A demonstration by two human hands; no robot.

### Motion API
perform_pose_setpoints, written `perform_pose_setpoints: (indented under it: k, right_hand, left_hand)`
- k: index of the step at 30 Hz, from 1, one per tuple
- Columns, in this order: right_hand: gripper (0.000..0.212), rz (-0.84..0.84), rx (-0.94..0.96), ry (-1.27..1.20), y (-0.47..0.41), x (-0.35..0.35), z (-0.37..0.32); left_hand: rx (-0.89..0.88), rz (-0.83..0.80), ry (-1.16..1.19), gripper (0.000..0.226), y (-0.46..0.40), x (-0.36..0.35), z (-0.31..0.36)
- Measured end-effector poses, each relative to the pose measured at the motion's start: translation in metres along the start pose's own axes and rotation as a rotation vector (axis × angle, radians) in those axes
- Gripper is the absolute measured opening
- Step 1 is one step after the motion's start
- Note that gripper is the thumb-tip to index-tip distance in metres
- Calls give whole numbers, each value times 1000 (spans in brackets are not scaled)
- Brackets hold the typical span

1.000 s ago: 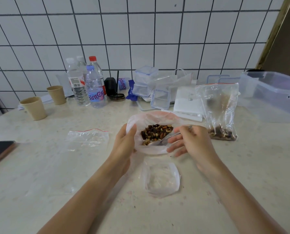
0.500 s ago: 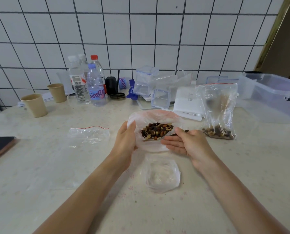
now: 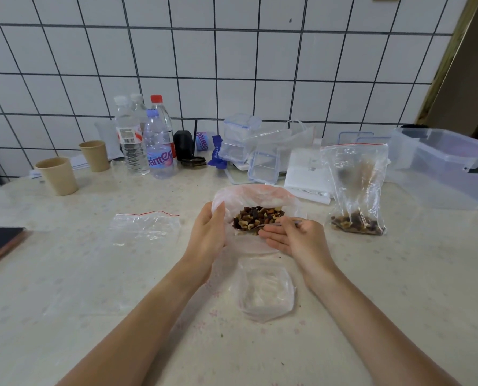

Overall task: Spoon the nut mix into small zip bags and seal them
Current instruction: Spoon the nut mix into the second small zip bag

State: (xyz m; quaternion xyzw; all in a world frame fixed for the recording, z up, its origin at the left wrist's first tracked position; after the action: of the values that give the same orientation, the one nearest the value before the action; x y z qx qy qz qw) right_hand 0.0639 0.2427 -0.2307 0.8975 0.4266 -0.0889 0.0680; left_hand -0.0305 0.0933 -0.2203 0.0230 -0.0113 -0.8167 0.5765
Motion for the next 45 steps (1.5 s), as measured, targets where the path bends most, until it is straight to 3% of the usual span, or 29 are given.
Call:
perform_pose_setpoints:
  k: [11, 14, 17, 19, 24, 29, 37, 45]
  right_hand:
    - [26, 28, -5, -107, 1, 6, -8]
    - [25, 42, -12, -116, 2, 9, -16]
    - [26, 47, 1, -81, 4, 13, -23]
    - [26, 43, 7, -73, 5, 15, -25]
    - [24, 42, 10, -75, 6, 22, -25]
    - [25, 42, 11, -59, 9, 22, -26]
    - [28, 18, 91, -9, 28, 34, -56]
    - [25, -35, 88, 9, 73, 53, -69]
  left_hand:
    - [-80, 1, -12, 25, -5, 11, 4]
    - [-131, 13, -102, 40, -5, 16, 11]
    - [-291, 40, -273, 56, -2, 21, 18]
    - [-449, 86, -405, 56, 4, 21, 24]
    - [-708, 77, -523, 22, 20, 21, 36]
    - [-636, -244, -660, 10, 30, 17, 33]
    - [-404, -462, -945, 40, 26, 21, 19]
    - [-378, -535, -918, 6, 21, 16, 9]
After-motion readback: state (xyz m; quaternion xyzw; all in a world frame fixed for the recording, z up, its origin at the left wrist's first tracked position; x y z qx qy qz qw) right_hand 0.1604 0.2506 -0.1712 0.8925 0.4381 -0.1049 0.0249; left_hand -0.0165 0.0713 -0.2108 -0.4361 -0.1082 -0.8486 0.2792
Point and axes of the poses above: each hand's wrist, its own y-axis away from the middle knuckle, its own x-axis out of the back of the hand, z = x × y, the point moved 2 cm from there along -y, towards the middle knuckle, and after that the axes turned 1 degree about x, right-handed, at the moved point
